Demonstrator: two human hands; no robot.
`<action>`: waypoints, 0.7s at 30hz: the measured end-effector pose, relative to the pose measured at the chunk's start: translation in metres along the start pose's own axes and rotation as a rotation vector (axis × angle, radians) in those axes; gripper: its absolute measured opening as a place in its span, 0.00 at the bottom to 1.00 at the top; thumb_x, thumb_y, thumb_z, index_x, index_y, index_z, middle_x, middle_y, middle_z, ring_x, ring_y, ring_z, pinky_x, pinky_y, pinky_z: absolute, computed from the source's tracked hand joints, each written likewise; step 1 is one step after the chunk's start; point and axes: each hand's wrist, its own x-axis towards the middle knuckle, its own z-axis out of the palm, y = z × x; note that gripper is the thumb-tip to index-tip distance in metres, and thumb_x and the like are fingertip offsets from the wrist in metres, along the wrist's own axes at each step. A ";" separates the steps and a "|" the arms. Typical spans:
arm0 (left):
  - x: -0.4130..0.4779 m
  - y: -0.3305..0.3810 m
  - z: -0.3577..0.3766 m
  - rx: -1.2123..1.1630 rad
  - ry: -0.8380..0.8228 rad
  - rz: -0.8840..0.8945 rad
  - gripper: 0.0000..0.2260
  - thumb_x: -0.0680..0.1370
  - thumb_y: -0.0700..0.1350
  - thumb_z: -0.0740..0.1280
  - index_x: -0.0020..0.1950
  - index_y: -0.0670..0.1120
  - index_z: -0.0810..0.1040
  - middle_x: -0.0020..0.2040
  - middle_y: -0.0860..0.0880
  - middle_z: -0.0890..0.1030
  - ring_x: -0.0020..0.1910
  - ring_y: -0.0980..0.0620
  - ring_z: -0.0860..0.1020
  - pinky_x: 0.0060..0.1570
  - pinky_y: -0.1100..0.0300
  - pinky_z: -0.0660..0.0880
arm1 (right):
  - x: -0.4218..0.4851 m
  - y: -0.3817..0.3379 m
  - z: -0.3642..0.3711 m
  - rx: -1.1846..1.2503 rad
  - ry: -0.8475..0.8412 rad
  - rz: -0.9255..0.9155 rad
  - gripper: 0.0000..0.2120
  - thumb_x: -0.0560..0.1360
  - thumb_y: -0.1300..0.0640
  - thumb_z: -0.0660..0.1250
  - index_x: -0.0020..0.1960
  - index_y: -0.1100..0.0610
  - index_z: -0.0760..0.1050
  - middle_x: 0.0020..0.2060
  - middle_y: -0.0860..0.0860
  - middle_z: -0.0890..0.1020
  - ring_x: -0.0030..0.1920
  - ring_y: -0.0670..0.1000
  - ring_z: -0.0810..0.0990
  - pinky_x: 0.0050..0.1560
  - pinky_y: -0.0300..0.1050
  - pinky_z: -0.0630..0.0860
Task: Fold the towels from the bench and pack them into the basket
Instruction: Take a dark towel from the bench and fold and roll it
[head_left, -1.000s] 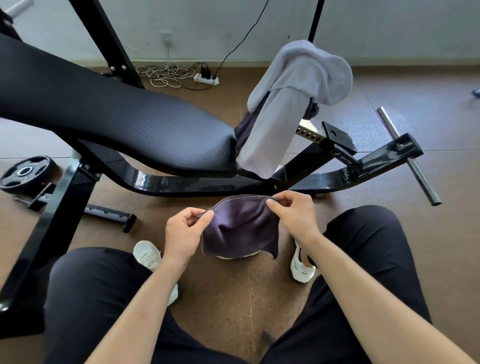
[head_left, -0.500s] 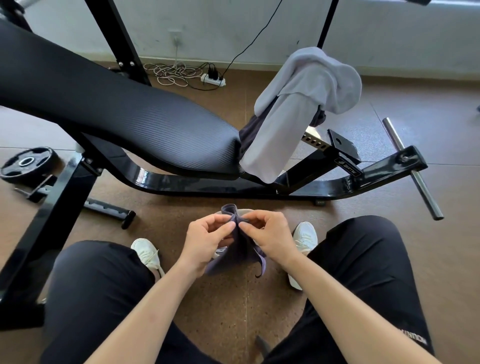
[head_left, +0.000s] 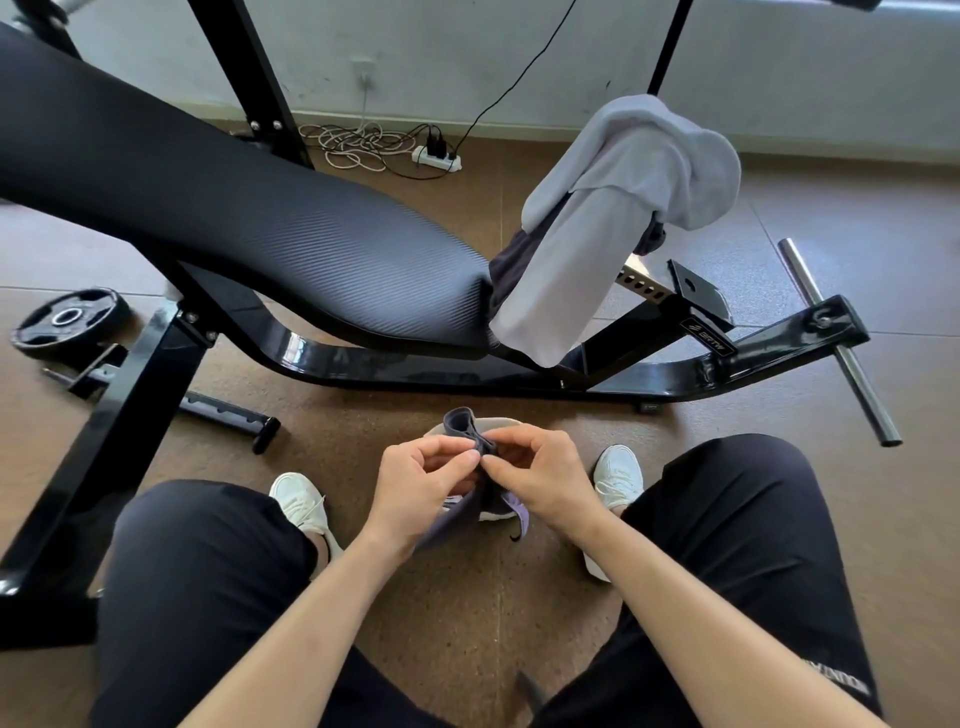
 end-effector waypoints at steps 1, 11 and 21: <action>0.000 0.000 -0.002 -0.021 -0.006 -0.002 0.07 0.79 0.37 0.70 0.54 0.44 0.86 0.49 0.47 0.87 0.49 0.49 0.86 0.46 0.58 0.83 | 0.000 -0.001 0.000 -0.004 -0.014 -0.009 0.17 0.73 0.55 0.77 0.62 0.54 0.83 0.53 0.47 0.85 0.54 0.45 0.83 0.57 0.46 0.82; 0.006 0.003 -0.014 0.079 -0.134 0.118 0.12 0.81 0.33 0.64 0.57 0.43 0.85 0.47 0.46 0.88 0.48 0.49 0.86 0.47 0.61 0.81 | 0.004 0.000 -0.015 -0.076 0.013 -0.052 0.10 0.75 0.59 0.75 0.55 0.54 0.84 0.44 0.44 0.84 0.44 0.38 0.81 0.46 0.29 0.75; 0.021 -0.020 -0.037 0.791 -0.155 0.298 0.38 0.66 0.57 0.78 0.75 0.54 0.71 0.67 0.57 0.76 0.65 0.55 0.72 0.60 0.57 0.72 | 0.002 -0.006 -0.039 0.044 -0.092 -0.044 0.06 0.76 0.64 0.72 0.51 0.54 0.83 0.41 0.45 0.84 0.40 0.40 0.79 0.45 0.35 0.77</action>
